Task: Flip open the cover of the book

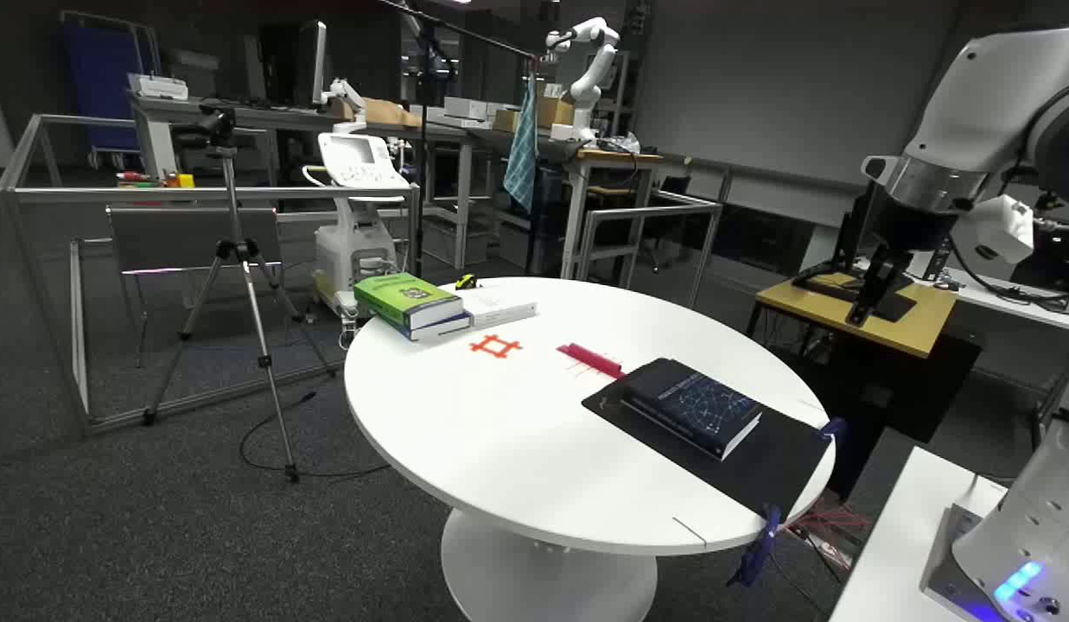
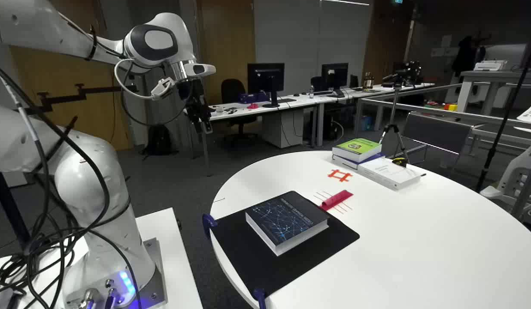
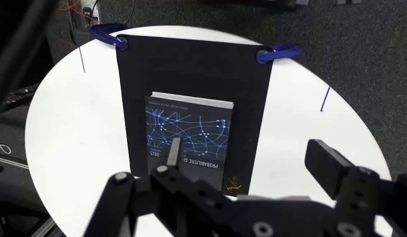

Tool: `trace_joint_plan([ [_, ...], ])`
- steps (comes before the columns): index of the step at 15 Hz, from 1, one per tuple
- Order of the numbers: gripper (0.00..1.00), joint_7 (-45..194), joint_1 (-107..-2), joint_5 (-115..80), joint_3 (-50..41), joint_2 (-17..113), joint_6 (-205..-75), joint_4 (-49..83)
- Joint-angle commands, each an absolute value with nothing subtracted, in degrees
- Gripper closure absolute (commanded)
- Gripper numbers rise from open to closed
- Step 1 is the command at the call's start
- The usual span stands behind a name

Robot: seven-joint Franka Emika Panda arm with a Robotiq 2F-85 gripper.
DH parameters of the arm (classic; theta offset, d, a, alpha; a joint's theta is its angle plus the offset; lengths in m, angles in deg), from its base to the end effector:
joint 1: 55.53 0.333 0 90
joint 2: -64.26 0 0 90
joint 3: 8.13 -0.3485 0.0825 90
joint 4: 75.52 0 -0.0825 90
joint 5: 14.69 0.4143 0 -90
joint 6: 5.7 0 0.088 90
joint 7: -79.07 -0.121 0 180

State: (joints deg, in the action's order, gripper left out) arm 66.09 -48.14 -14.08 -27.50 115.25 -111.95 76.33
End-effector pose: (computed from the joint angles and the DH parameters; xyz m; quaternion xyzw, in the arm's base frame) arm 0.2743 0.1455 0.4927 0.9897 0.0625 0.0665 0.1105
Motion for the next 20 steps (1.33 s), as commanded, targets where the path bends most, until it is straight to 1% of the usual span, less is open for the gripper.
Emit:
trace_joint_plan([
  [1,0.0,65.4,-47.1,-14.8,-26.7,114.9,-111.9,76.2],
  [7,0.0,65.4,-47.1,-14.8,-26.7,114.9,-111.9,76.2],
  [10,0.0,64.7,-50.0,-16.7,-25.8,113.2,-117.8,75.1],
  [13,0.0,65.2,-55.2,-19.4,-21.6,107.5,-124.3,71.7],
  [16,0.0,66.4,-59.7,-20.7,-16.8,99.5,-127.4,66.5],
  [20,0.0,73.1,-59.4,-17.9,-9.8,87.9,-129.7,59.3],
])
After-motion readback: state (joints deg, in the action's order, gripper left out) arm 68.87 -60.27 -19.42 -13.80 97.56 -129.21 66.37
